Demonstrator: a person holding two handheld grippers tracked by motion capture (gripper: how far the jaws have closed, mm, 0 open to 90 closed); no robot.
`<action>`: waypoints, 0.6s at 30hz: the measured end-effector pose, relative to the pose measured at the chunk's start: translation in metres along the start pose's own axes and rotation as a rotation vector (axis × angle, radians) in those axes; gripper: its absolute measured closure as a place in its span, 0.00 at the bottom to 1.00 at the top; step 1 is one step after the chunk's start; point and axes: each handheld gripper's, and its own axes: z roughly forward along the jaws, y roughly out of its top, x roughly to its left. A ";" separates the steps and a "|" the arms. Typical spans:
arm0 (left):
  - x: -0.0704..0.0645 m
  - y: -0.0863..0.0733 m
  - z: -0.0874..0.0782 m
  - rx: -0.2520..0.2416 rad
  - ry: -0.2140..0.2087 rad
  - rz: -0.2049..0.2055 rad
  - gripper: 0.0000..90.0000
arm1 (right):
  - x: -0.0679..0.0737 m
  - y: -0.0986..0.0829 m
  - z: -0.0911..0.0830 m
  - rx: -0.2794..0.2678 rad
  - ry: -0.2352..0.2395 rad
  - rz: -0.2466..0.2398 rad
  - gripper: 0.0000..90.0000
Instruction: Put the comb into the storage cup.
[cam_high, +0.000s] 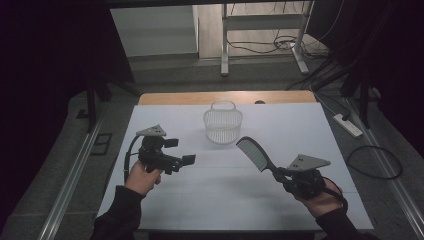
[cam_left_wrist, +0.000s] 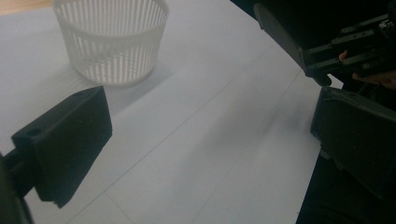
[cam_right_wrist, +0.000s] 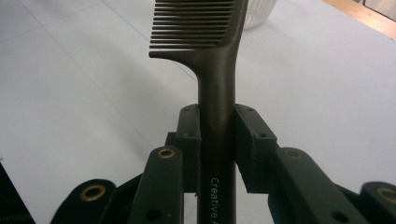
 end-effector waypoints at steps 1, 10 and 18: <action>0.000 0.001 0.001 0.003 -0.003 0.001 0.00 | 0.001 0.001 0.000 -0.002 0.001 -0.004 0.80; -0.004 0.005 0.014 0.017 -0.039 -0.005 0.00 | 0.013 0.006 0.004 -0.025 0.020 -0.049 0.80; -0.004 0.003 0.021 0.041 -0.086 -0.025 0.00 | 0.027 0.010 0.008 -0.033 0.047 -0.095 0.80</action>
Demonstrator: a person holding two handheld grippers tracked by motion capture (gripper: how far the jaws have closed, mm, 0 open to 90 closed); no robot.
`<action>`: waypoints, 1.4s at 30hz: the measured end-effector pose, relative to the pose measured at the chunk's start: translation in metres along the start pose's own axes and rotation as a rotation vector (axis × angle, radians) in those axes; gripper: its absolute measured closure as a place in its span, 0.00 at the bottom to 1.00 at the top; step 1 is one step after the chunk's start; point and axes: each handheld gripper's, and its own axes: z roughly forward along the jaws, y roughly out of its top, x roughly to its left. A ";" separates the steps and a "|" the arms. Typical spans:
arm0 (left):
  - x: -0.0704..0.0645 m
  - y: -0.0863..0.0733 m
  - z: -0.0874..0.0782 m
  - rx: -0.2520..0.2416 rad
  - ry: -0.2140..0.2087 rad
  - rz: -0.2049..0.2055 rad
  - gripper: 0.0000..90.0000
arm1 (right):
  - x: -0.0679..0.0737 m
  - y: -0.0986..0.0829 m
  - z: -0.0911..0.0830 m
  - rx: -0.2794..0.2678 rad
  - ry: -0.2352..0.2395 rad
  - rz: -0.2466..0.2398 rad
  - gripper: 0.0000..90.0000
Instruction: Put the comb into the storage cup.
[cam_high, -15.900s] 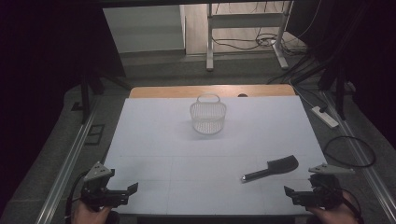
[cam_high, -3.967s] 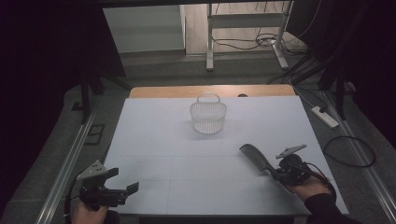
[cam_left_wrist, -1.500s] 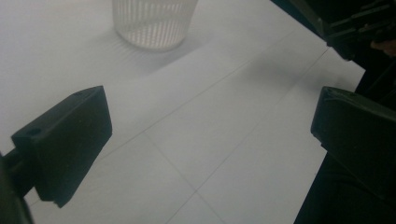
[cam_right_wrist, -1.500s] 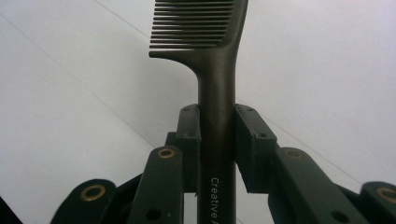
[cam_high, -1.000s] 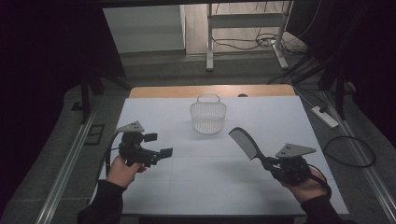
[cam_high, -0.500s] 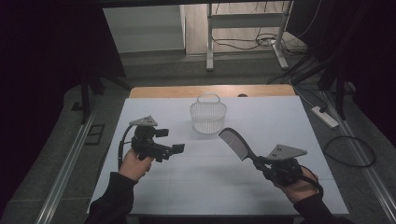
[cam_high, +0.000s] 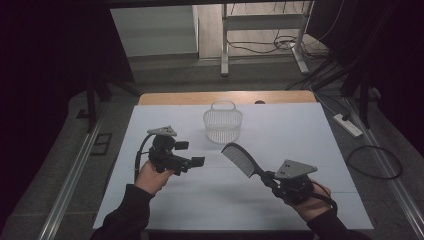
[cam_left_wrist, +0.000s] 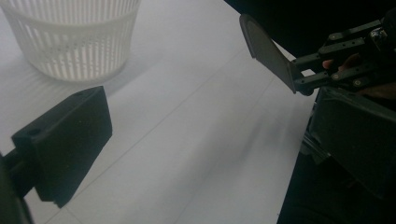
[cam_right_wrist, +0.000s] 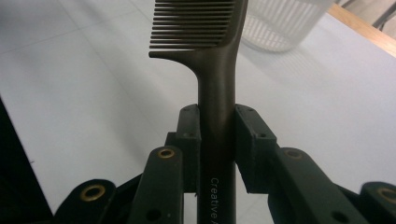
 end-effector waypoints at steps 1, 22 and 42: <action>0.000 0.000 0.001 0.002 -0.011 -0.002 0.00 | 0.002 0.001 0.001 -0.001 0.004 -0.005 0.80; -0.003 0.004 0.019 0.034 -0.113 -0.039 0.00 | 0.036 0.011 0.010 -0.030 0.079 -0.093 0.80; -0.010 0.003 0.039 0.117 -0.157 -0.065 0.00 | 0.055 0.015 0.014 -0.037 0.089 -0.166 0.80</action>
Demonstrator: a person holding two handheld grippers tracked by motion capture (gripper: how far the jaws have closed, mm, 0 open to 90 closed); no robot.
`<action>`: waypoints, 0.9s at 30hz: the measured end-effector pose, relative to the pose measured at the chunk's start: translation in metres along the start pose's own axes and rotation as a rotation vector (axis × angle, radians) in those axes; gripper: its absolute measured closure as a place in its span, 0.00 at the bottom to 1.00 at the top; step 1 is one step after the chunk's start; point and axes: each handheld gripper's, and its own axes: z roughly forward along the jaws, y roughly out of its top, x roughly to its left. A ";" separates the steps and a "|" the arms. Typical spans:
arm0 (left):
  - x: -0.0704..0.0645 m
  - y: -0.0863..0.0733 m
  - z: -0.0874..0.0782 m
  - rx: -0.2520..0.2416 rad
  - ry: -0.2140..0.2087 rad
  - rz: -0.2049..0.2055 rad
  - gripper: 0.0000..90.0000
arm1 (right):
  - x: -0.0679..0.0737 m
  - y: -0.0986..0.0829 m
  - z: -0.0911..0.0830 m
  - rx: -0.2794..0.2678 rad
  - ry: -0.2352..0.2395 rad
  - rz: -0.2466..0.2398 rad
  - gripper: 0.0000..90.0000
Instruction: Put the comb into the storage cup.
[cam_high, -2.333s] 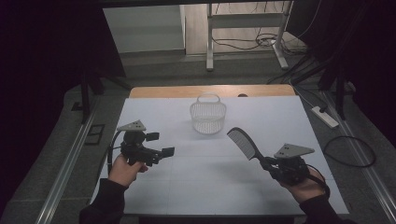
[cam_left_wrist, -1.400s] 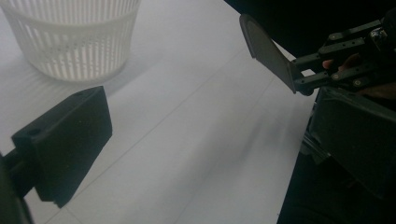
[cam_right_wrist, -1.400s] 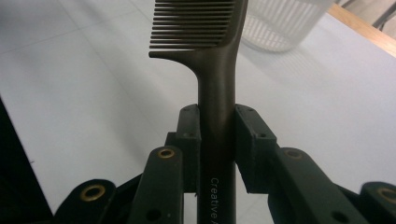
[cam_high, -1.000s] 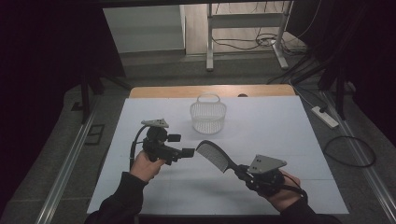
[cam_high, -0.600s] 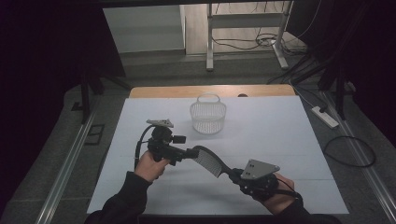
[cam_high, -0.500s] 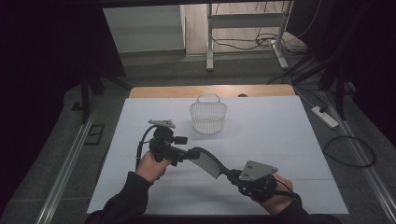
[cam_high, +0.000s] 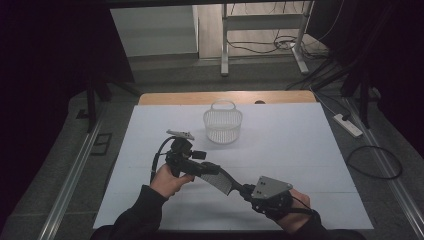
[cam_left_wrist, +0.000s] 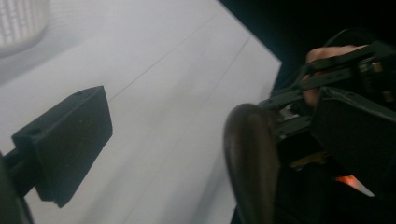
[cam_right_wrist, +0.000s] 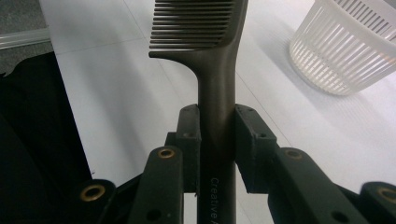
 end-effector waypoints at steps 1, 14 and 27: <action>0.000 0.000 0.000 0.008 0.000 0.005 0.01 | 0.000 0.000 0.000 0.000 -0.001 0.001 0.80; 0.003 -0.002 -0.010 -0.026 -0.123 -0.058 0.53 | -0.001 -0.001 -0.001 -0.001 -0.030 -0.015 0.80; 0.012 -0.005 -0.012 -0.042 -0.245 -0.144 0.90 | 0.001 -0.001 -0.001 -0.007 -0.037 -0.038 0.80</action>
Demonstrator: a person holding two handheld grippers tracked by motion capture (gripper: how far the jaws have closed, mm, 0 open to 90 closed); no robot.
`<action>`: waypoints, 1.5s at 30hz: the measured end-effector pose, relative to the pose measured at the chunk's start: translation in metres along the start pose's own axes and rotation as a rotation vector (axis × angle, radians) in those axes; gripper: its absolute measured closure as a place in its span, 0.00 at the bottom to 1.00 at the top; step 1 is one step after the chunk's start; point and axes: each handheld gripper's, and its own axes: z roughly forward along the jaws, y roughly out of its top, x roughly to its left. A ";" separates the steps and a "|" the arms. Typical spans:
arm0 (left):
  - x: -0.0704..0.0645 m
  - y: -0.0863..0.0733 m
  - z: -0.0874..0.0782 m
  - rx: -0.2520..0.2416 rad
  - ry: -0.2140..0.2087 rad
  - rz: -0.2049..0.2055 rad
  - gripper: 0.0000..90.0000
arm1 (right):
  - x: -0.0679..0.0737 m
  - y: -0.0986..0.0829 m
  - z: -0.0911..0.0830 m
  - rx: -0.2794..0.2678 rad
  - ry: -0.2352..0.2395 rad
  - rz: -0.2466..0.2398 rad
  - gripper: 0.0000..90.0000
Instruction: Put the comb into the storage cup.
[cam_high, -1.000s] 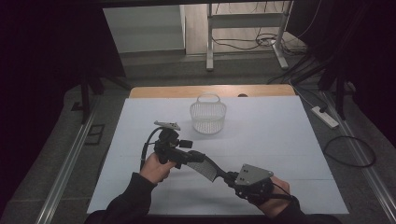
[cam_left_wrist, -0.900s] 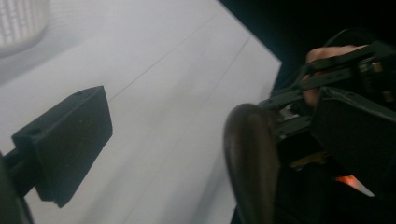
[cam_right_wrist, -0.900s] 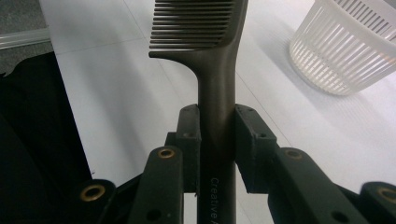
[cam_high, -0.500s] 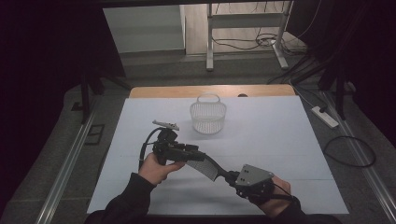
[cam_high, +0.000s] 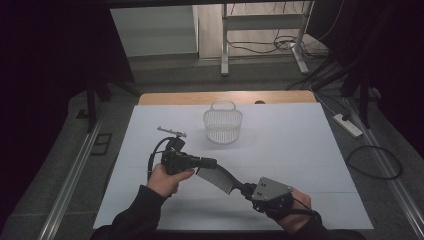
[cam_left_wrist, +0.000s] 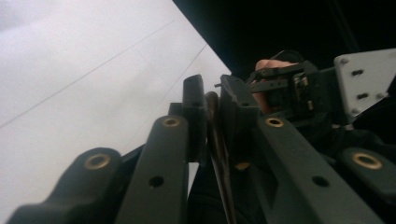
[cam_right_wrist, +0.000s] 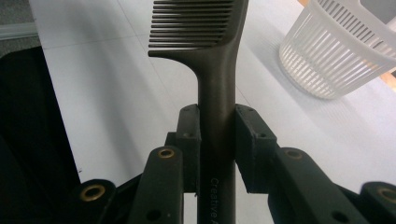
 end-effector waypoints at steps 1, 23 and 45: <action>0.001 0.000 0.000 -0.003 -0.008 -0.007 0.90 | 0.000 0.000 0.000 0.001 -0.002 -0.004 0.80; 0.003 -0.002 -0.005 -0.055 -0.049 -0.041 0.94 | -0.001 -0.002 0.002 -0.016 -0.032 -0.017 0.66; -0.006 0.002 -0.016 -0.104 0.027 0.042 0.94 | -0.026 -0.009 -0.001 0.040 0.042 0.162 0.33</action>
